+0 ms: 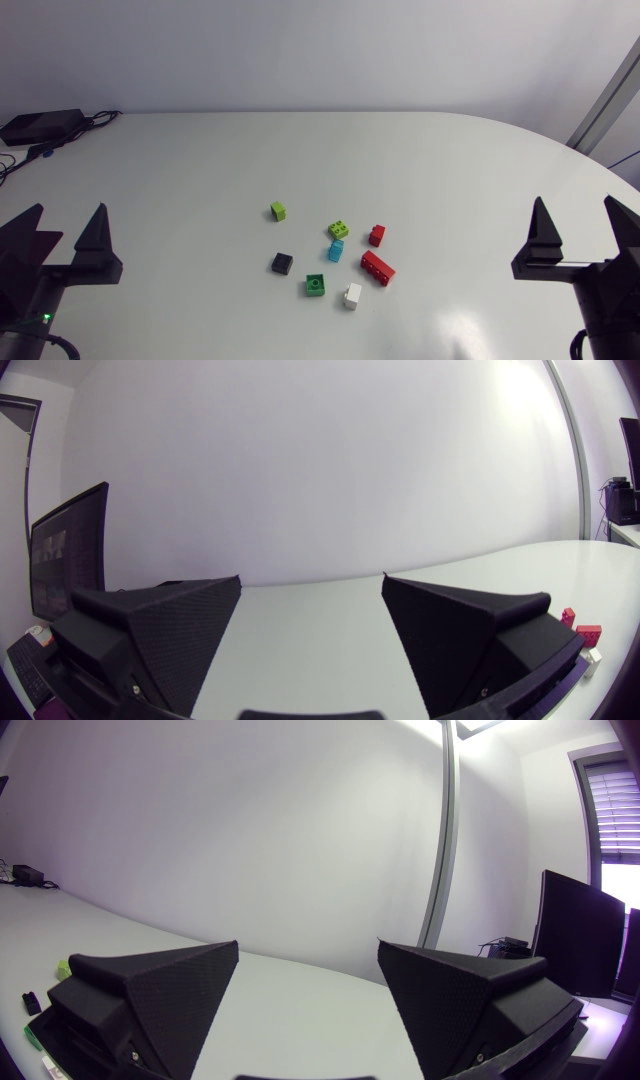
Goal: Disassemble duplo
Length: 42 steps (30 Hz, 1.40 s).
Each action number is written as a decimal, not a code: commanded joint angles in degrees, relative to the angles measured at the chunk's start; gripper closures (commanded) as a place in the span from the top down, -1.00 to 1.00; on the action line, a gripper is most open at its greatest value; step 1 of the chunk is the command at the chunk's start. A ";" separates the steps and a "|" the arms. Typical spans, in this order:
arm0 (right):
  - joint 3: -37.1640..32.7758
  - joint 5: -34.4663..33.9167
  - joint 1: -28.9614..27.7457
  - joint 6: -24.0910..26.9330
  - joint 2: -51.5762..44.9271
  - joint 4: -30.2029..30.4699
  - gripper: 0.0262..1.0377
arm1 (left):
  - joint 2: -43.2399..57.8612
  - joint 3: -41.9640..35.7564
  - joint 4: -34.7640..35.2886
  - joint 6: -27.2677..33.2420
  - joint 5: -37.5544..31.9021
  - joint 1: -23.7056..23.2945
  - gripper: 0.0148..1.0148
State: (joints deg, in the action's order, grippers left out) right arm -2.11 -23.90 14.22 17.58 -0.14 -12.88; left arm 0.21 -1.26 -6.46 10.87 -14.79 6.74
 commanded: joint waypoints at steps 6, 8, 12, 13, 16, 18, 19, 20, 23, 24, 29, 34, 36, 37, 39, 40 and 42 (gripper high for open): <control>2.37 3.86 0.28 1.75 0.67 3.04 0.93 | -1.17 1.43 -0.57 0.38 2.83 -0.41 0.93; 2.37 7.38 1.78 1.66 0.14 11.13 0.93 | -1.17 1.43 -0.57 0.38 2.83 -0.68 0.93; 2.37 11.24 -2.79 0.35 -0.30 10.69 0.93 | -1.17 1.43 -0.48 0.38 2.83 -0.68 0.93; 2.37 11.51 -4.02 0.26 0.58 10.60 0.93 | -1.17 1.43 -0.48 0.38 2.83 -0.68 0.93; 2.37 11.68 -7.80 0.43 0.58 10.60 0.93 | -1.17 1.43 -0.40 0.20 2.83 -0.50 0.93; 2.37 12.39 -11.14 0.26 0.41 10.78 0.93 | -1.17 1.43 -0.13 0.02 2.92 -0.59 0.93; 2.37 13.35 -12.90 -0.88 0.49 10.78 0.93 | -1.17 1.43 0.04 -0.24 2.92 -0.59 0.93; 2.37 14.23 -14.39 -2.55 0.49 10.95 0.93 | -1.17 1.43 0.13 -0.77 2.92 -0.59 0.93; 2.37 18.98 -17.47 -10.03 0.41 11.57 0.93 | -1.09 1.43 1.98 -2.88 3.01 -0.68 0.93; 2.37 20.21 -17.65 -10.38 0.49 11.83 0.93 | -1.09 1.43 3.03 -3.58 3.01 -0.77 0.93; 2.28 22.85 -17.91 -10.73 0.41 12.53 0.93 | -0.56 1.43 4.35 -6.13 3.01 -2.96 0.93; 2.20 23.90 -17.38 -11.52 0.41 12.80 0.93 | -0.30 1.43 4.26 -7.27 3.01 -3.14 0.93; 2.20 23.90 -17.38 -11.52 0.41 12.80 0.93 | -0.91 1.43 3.91 -7.09 3.27 -3.05 0.93; 2.20 23.90 -17.29 -11.52 0.41 12.80 0.93 | -0.91 1.52 4.09 -6.30 3.36 -2.70 0.93; 2.20 23.90 -17.47 -11.52 0.49 12.80 0.93 | -0.91 1.43 4.35 -3.32 4.59 -2.35 0.93; 2.20 23.90 -17.47 -11.52 0.49 12.80 0.93 | -0.91 1.43 4.35 -1.03 5.56 -2.26 0.93; 2.20 23.90 -17.47 -11.52 0.49 12.80 0.93 | -0.73 1.43 4.61 2.31 6.70 -1.82 0.93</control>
State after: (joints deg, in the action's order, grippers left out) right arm -2.11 -0.19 -3.33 7.22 -0.14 -0.78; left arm 0.25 -1.06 -2.09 9.65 -9.08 4.32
